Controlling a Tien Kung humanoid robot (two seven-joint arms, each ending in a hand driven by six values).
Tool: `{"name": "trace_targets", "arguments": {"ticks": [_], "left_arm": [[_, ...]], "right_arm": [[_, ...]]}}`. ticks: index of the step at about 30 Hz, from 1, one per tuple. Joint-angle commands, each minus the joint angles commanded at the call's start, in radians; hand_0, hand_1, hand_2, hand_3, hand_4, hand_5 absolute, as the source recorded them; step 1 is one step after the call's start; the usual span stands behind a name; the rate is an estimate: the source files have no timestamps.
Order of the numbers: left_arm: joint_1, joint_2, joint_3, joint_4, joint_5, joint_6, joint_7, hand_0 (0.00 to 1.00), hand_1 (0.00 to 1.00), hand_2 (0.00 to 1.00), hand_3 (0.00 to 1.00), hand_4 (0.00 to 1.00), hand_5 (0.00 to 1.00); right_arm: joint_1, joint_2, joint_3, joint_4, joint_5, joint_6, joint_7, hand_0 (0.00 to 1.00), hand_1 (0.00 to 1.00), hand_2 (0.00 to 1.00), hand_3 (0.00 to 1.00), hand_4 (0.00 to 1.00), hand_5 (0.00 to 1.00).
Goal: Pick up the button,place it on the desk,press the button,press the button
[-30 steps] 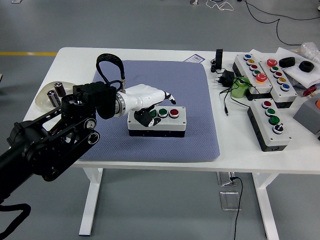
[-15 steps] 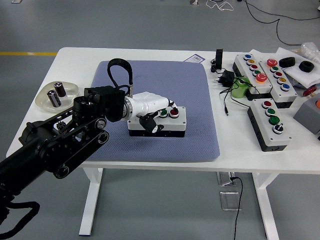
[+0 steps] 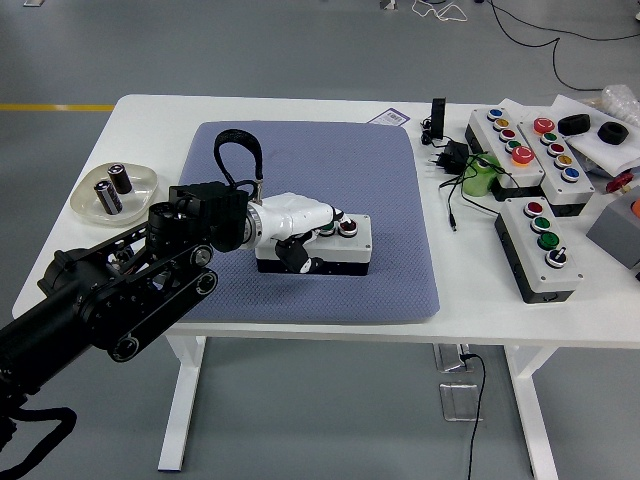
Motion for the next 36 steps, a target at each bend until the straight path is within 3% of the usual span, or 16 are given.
{"name": "trace_targets", "arguments": {"ticks": [9, 11, 12, 17, 18, 23, 24, 25, 29, 30, 35, 36], "left_arm": [[0.017, 0.000, -0.109, -0.049, -0.022, 0.063, -0.007, 0.037, 0.023, 0.060, 0.864, 0.622, 0.002], [0.024, 0.001, -0.147, -0.048, -0.048, 0.102, -0.010, 0.037, 0.023, 0.060, 0.864, 0.622, 0.002], [0.028, 0.001, -0.162, -0.041, -0.066, 0.128, -0.012, 0.016, 0.059, 0.131, 0.883, 0.778, 0.379], [0.050, -0.002, -0.218, 0.022, -0.220, 0.312, -0.019, 0.016, 0.059, 0.131, 0.883, 0.778, 0.379], [0.056, -0.003, -0.231, 0.040, -0.265, 0.357, -0.025, 0.187, 0.339, 0.380, 0.998, 0.856, 0.772], [0.071, -0.006, -0.283, 0.102, -0.473, 0.565, -0.047, 0.187, 0.339, 0.380, 0.998, 0.856, 0.772], [0.073, -0.004, -0.292, 0.112, -0.519, 0.606, -0.050, 0.580, 0.701, 0.774, 0.998, 0.817, 0.905], [0.076, -0.001, -0.301, 0.127, -0.558, 0.628, -0.057, 0.580, 0.701, 0.774, 0.998, 0.817, 0.905], [0.096, 0.012, -0.328, 0.192, -0.733, 0.621, -0.078, 0.580, 0.701, 0.774, 0.998, 0.817, 0.905], [0.102, 0.013, -0.331, 0.201, -0.772, 0.618, -0.082, 0.820, 0.865, 0.944, 0.998, 0.802, 0.979], [0.124, 0.017, -0.337, 0.232, -0.980, 0.594, -0.100, 0.820, 0.865, 0.944, 0.998, 0.802, 0.979], [0.128, 0.017, -0.338, 0.236, -1.026, 0.587, -0.101, 0.862, 0.889, 0.966, 0.998, 0.791, 0.998]], "right_arm": [[0.000, 0.000, 0.000, 0.000, -0.001, 0.000, -0.001, 0.650, 0.560, 0.587, 0.634, 0.249, 0.257], [-0.001, 0.000, 0.001, 0.000, -0.002, 0.000, -0.001, 0.650, 0.560, 0.587, 0.634, 0.249, 0.257], [-0.001, 0.000, 0.000, 0.000, -0.002, 0.000, -0.001, 0.649, 0.560, 0.586, 0.634, 0.248, 0.258], [-0.003, 0.000, -0.001, 0.000, -0.001, 0.001, -0.002, 0.649, 0.560, 0.586, 0.634, 0.248, 0.258], [-0.003, 0.000, -0.002, 0.000, 0.000, 0.001, -0.002, 0.651, 0.560, 0.586, 0.634, 0.248, 0.255], [-0.004, 0.002, -0.005, 0.000, 0.004, 0.000, -0.003, 0.651, 0.560, 0.586, 0.634, 0.248, 0.255], [-0.004, 0.002, -0.005, 0.000, 0.004, 0.000, -0.003, 0.651, 0.560, 0.586, 0.634, 0.247, 0.257], [-0.004, 0.002, -0.006, 0.000, 0.004, 0.000, -0.003, 0.651, 0.560, 0.586, 0.634, 0.247, 0.257], [-0.004, 0.002, -0.006, 0.000, 0.004, -0.001, -0.004, 0.651, 0.560, 0.586, 0.634, 0.247, 0.257], [-0.004, 0.002, -0.005, 0.000, 0.005, -0.001, -0.004, 0.650, 0.560, 0.586, 0.634, 0.248, 0.256], [-0.006, 0.003, -0.003, 0.000, 0.001, 0.000, -0.006, 0.650, 0.560, 0.586, 0.634, 0.248, 0.256], [-0.007, 0.003, -0.003, 0.000, 0.000, 0.000, -0.006, 0.650, 0.560, 0.586, 0.634, 0.247, 0.255]]}}
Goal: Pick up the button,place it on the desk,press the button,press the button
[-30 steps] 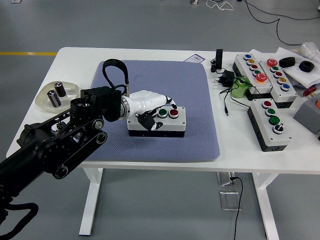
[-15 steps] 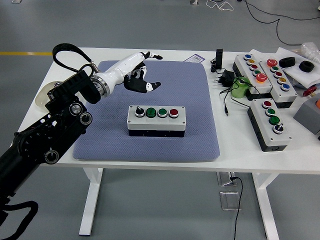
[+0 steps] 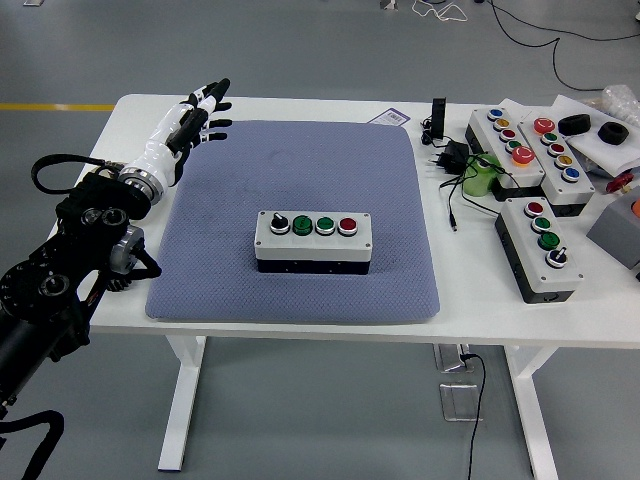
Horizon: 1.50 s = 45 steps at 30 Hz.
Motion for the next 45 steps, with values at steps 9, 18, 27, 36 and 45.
{"name": "trace_targets", "arguments": {"ticks": [9, 18, 27, 36, 45], "left_arm": [[0.012, -0.001, -0.019, 0.018, -0.157, -0.003, -0.007, 0.882, 0.905, 0.976, 0.998, 0.780, 0.998], [0.011, -0.002, -0.031, 0.027, -0.173, -0.006, -0.013, 0.884, 0.909, 0.974, 0.998, 0.766, 0.998], [0.012, 0.001, -0.038, 0.035, -0.180, -0.003, -0.012, 0.885, 0.909, 0.971, 0.998, 0.756, 0.998], [0.011, 0.003, -0.053, 0.041, -0.180, 0.002, -0.010, 0.884, 0.910, 0.970, 0.998, 0.749, 0.998], [0.015, 0.013, -0.064, 0.055, -0.180, -0.014, -0.016, 0.884, 0.910, 0.969, 0.995, 0.753, 0.998]], "right_arm": [[-0.001, -0.001, 0.003, 0.000, -0.003, 0.001, 0.004, 0.649, 0.560, 0.586, 0.634, 0.247, 0.255], [0.007, -0.001, -0.003, 0.000, 0.007, 0.001, 0.008, 0.650, 0.560, 0.586, 0.634, 0.247, 0.255], [0.009, -0.001, 0.001, 0.000, 0.002, 0.001, 0.007, 0.650, 0.560, 0.586, 0.634, 0.246, 0.256], [0.011, 0.000, 0.002, 0.000, 0.000, 0.000, 0.006, 0.651, 0.560, 0.586, 0.634, 0.246, 0.253], [0.013, 0.001, 0.002, 0.000, 0.000, 0.000, 0.005, 0.650, 0.560, 0.586, 0.634, 0.247, 0.254]]}}
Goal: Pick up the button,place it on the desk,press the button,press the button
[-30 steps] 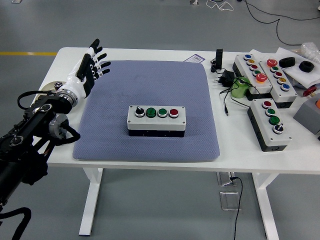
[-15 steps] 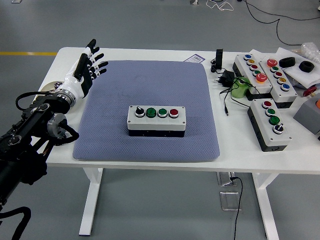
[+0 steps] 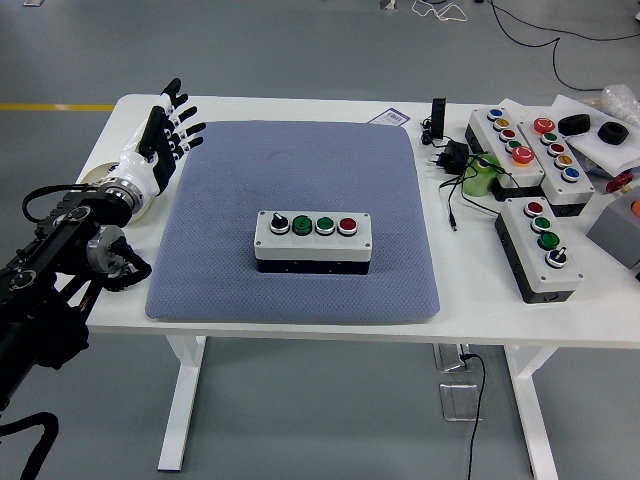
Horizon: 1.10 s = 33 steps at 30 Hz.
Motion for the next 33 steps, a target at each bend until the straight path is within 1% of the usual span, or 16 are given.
{"name": "trace_targets", "arguments": {"ticks": [8, 9, 12, 18, 24, 27, 33], "left_arm": [[0.000, 0.010, -0.023, 0.010, -0.002, -0.011, -0.006, 0.885, 0.911, 0.970, 0.992, 0.757, 0.998], [0.000, 0.011, -0.025, 0.010, -0.003, -0.013, -0.007, 0.884, 0.907, 0.962, 0.979, 0.754, 0.998], [0.004, 0.013, -0.033, 0.009, -0.012, -0.022, -0.018, 0.884, 0.907, 0.962, 0.979, 0.754, 0.998], [0.018, 0.018, -0.045, -0.008, -0.013, -0.012, -0.034, 0.883, 0.905, 0.961, 0.963, 0.752, 0.998], [0.045, 0.031, -0.075, -0.059, 0.012, -0.009, -0.031, 0.884, 0.907, 0.959, 0.951, 0.740, 0.998], [0.061, 0.044, -0.096, -0.097, 0.024, -0.005, -0.028, 0.883, 0.907, 0.959, 0.950, 0.740, 0.998], [0.091, 0.061, -0.134, -0.179, 0.044, 0.002, -0.020, 0.882, 0.907, 0.960, 0.953, 0.739, 0.998]], "right_arm": [[-0.001, 0.000, -0.001, 0.000, 0.001, 0.000, 0.000, 0.651, 0.560, 0.587, 0.634, 0.246, 0.253], [-0.001, 0.000, -0.001, 0.000, 0.000, 0.000, 0.000, 0.651, 0.560, 0.587, 0.634, 0.245, 0.253], [-0.002, 0.000, -0.002, 0.000, 0.001, 0.000, 0.000, 0.651, 0.560, 0.587, 0.634, 0.245, 0.253], [-0.004, 0.000, -0.008, 0.000, 0.007, -0.001, 0.000, 0.650, 0.560, 0.587, 0.634, 0.245, 0.253], [-0.008, 0.001, -0.011, 0.000, 0.009, -0.002, 0.000, 0.650, 0.560, 0.587, 0.634, 0.245, 0.254], [-0.010, 0.000, -0.019, 0.000, 0.021, -0.003, 0.002, 0.651, 0.560, 0.587, 0.634, 0.245, 0.254], [-0.020, -0.005, -0.087, 0.000, 0.107, -0.005, 0.022, 0.650, 0.560, 0.588, 0.634, 0.245, 0.254]]}}
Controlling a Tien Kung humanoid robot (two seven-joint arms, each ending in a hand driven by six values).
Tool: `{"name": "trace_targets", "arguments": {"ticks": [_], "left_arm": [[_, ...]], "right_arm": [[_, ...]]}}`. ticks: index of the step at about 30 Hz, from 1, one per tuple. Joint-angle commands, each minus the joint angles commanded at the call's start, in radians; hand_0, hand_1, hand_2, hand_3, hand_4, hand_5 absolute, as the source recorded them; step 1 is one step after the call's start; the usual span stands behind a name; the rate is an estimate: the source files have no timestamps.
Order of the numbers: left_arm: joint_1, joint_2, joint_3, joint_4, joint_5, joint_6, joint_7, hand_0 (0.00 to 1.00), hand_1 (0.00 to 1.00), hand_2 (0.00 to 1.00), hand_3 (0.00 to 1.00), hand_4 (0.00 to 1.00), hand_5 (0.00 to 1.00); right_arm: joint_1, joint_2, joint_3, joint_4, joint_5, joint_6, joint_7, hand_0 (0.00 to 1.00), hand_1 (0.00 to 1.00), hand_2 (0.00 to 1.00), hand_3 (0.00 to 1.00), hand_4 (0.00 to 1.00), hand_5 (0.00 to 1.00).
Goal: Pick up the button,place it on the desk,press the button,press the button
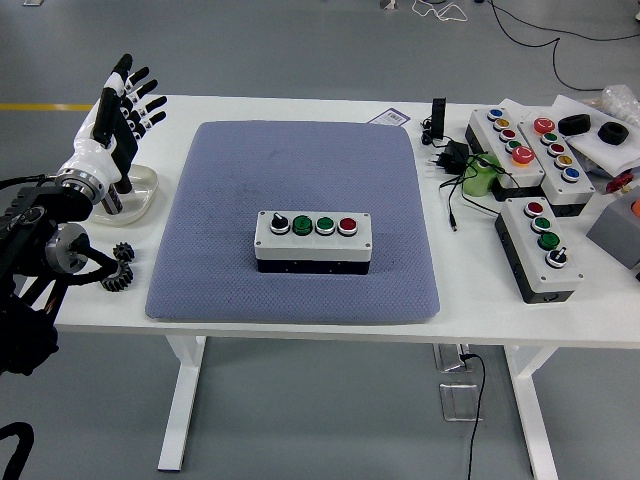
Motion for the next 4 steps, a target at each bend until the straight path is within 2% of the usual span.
{"name": "trace_targets", "arguments": {"ticks": [4], "left_arm": [[0.015, 0.008, -0.011, -0.051, 0.014, 0.002, 0.006, 0.882, 0.907, 0.960, 0.953, 0.739, 0.998]], "right_arm": [[-0.014, -0.007, -0.104, 0.000, 0.122, -0.002, 0.040, 0.650, 0.560, 0.588, 0.634, 0.245, 0.254]]}}
